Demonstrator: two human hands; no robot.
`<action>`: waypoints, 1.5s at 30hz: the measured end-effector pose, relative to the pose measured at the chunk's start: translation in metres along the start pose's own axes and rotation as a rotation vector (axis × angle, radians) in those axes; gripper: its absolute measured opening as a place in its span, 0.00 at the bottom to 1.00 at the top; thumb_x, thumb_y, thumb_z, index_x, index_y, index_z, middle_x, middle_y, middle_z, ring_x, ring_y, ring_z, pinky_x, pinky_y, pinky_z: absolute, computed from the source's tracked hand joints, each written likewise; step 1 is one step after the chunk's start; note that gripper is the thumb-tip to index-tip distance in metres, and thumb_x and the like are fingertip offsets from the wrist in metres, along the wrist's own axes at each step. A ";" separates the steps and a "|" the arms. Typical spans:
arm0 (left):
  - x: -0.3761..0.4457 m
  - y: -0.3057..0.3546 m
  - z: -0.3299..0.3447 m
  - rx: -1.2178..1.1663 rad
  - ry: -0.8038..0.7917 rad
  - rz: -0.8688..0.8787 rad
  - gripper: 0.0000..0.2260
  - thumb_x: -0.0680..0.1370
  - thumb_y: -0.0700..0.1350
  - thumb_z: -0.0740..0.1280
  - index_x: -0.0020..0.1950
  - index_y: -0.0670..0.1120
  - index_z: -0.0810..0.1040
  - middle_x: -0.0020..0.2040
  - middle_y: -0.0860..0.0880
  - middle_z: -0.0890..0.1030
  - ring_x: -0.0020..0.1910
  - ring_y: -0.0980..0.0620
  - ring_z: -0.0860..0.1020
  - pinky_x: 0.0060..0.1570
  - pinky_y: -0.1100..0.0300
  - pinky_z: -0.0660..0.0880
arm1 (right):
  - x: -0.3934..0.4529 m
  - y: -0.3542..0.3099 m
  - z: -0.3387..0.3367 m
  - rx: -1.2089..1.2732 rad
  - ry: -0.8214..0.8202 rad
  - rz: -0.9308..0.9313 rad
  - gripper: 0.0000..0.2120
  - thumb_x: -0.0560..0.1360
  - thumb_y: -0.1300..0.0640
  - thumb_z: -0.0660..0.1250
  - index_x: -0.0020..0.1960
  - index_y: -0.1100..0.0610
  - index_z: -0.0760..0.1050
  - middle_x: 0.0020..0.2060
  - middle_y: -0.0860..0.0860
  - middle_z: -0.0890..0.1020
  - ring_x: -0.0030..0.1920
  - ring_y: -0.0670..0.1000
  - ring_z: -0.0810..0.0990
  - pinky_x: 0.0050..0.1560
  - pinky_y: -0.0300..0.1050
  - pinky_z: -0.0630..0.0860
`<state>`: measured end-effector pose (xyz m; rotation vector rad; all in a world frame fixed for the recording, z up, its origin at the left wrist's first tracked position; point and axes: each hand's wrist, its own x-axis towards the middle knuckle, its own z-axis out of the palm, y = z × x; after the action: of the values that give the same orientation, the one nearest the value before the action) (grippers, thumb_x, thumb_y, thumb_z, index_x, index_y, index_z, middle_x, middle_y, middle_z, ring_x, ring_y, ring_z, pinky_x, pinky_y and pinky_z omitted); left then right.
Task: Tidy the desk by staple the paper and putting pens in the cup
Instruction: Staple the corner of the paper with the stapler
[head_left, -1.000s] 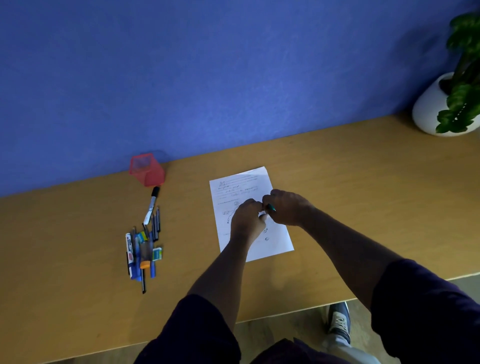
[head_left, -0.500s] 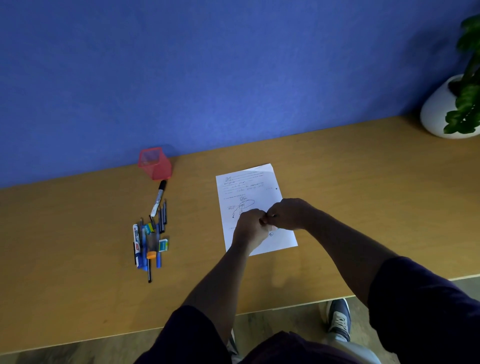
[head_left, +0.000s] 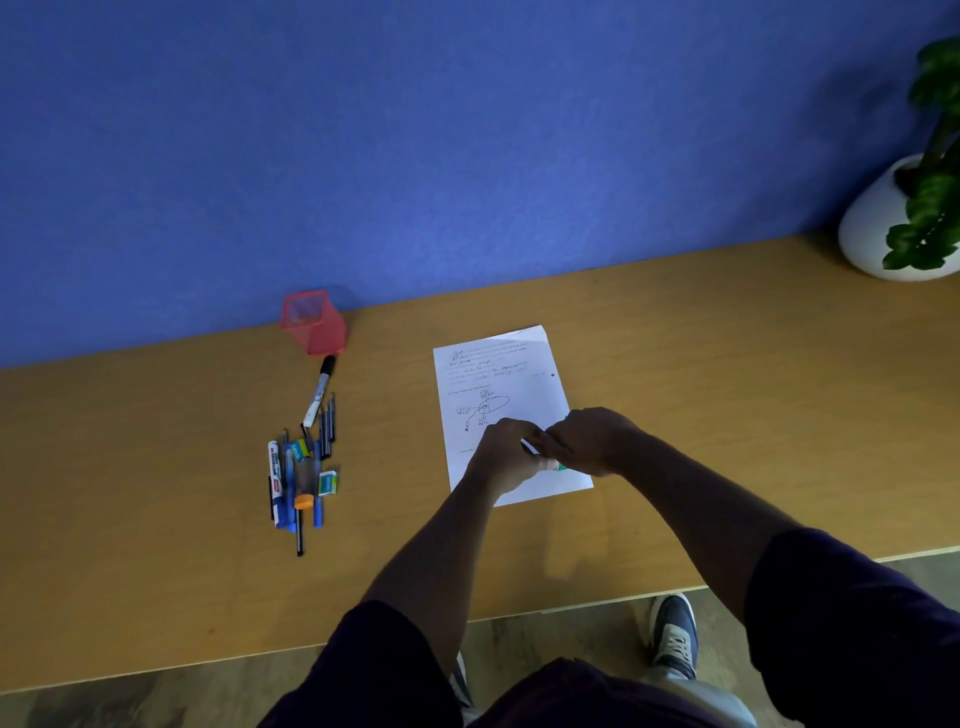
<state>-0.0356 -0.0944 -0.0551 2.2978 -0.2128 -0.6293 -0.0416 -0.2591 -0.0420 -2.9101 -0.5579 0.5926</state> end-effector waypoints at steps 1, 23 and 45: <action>-0.001 0.000 0.001 -0.003 -0.001 -0.001 0.09 0.66 0.50 0.81 0.41 0.56 0.84 0.39 0.60 0.83 0.40 0.58 0.80 0.36 0.67 0.72 | 0.000 0.000 0.002 -0.003 0.008 0.001 0.35 0.79 0.32 0.37 0.39 0.50 0.76 0.29 0.47 0.78 0.31 0.47 0.79 0.35 0.42 0.73; 0.000 -0.007 0.008 0.022 -0.028 0.000 0.08 0.67 0.45 0.80 0.44 0.48 0.85 0.39 0.54 0.85 0.35 0.57 0.80 0.33 0.68 0.71 | -0.001 -0.001 0.035 -0.131 0.192 -0.026 0.27 0.82 0.38 0.39 0.37 0.48 0.69 0.25 0.47 0.74 0.27 0.50 0.77 0.34 0.43 0.78; 0.017 -0.012 0.009 0.023 -0.108 -0.036 0.10 0.69 0.40 0.78 0.33 0.50 0.80 0.31 0.56 0.81 0.34 0.58 0.80 0.33 0.67 0.74 | 0.001 0.006 0.064 -0.172 0.479 -0.071 0.22 0.83 0.46 0.52 0.34 0.50 0.73 0.21 0.46 0.70 0.18 0.46 0.62 0.22 0.35 0.56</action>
<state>-0.0255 -0.0968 -0.0752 2.2968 -0.2310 -0.7740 -0.0643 -0.2620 -0.1019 -3.0111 -0.6626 -0.1741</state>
